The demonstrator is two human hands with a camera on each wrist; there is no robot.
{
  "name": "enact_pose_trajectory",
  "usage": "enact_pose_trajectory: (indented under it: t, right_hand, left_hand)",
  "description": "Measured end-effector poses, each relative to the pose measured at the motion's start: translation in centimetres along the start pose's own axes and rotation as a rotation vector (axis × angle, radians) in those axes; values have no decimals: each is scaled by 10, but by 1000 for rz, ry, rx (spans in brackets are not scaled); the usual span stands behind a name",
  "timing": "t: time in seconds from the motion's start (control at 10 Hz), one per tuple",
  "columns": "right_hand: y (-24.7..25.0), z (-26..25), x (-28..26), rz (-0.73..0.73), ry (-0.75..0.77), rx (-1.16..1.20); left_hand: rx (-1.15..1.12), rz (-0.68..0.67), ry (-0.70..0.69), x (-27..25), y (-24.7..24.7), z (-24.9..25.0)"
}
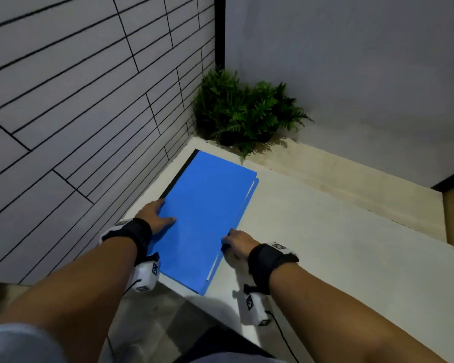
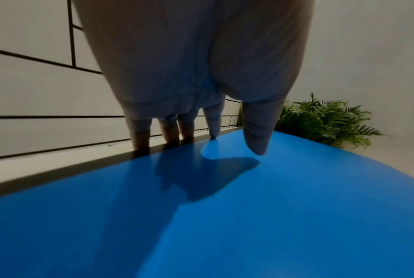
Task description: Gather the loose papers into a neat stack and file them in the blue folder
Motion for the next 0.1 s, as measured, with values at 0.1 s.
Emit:
enact_pose_trajectory:
  t: [0.1]
  right_hand:
    - [5, 3, -5, 19, 66, 24]
  left_hand:
    - [156, 107, -203, -8, -1, 13]
Point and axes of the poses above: each hand's wrist, its own x-axis towards the middle knuckle, its own y-axis out of the back of the hand, z = x × y, the point moved 9 cm from there along x, towards the middle knuckle, and after that the axes turned 15 degrees about -x, right-handed, at the moved point
